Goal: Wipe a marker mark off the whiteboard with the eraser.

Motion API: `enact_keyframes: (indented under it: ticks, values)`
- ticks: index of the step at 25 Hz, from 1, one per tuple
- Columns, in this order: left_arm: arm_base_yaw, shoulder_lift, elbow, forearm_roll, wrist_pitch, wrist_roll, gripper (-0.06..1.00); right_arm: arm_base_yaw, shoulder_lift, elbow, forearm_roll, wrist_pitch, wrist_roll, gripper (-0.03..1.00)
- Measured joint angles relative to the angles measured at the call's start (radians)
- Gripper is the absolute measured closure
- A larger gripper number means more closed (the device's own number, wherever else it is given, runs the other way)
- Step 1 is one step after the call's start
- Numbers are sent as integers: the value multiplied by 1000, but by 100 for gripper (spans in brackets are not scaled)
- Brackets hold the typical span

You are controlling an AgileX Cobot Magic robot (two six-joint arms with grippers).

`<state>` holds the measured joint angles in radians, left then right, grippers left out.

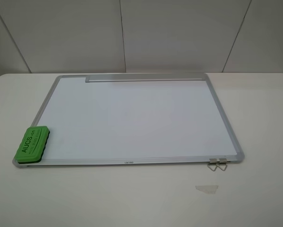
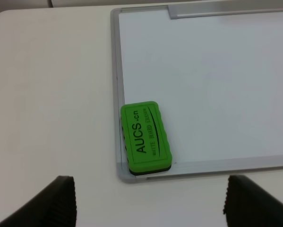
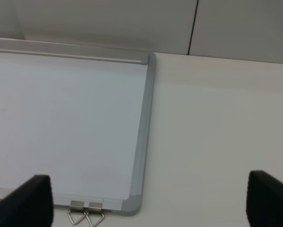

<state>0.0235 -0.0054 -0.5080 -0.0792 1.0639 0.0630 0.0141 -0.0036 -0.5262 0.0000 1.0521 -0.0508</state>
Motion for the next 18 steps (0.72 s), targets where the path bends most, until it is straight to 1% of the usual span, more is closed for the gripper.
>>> enact_keyframes:
  ticks: [18]
  values:
    - [0,0,2,0,0,0,28,0,0,0,0,0,0,15]
